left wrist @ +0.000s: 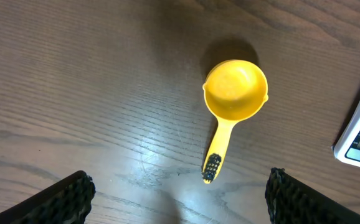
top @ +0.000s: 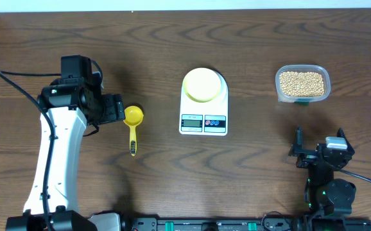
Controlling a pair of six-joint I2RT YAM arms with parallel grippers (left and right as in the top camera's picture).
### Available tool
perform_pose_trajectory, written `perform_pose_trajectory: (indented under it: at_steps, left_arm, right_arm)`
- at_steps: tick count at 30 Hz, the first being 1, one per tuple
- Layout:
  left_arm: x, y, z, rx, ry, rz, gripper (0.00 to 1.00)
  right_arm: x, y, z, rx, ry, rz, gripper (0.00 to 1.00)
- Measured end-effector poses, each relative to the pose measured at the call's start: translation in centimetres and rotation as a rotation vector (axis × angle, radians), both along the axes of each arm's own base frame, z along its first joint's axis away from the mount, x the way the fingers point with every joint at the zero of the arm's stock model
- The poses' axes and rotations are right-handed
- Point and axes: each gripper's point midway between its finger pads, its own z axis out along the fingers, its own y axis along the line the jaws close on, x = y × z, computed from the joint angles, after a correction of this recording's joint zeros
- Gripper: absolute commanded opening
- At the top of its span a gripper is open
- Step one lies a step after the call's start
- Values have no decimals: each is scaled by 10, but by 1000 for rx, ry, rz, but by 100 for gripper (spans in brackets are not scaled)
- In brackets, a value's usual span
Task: Scoop item into bowl and weigh 50g on scale
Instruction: 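Raise the left arm and move the left gripper above the yellow scoop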
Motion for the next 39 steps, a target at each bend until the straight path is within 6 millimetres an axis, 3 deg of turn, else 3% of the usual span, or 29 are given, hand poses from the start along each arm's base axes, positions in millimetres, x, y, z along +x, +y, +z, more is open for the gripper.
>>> perform_pose_trajectory:
  at_steps: [39]
  left_arm:
    - [0,4,0,21,3,6,90]
  right_arm:
    - [0,0,0,0,0,0,99]
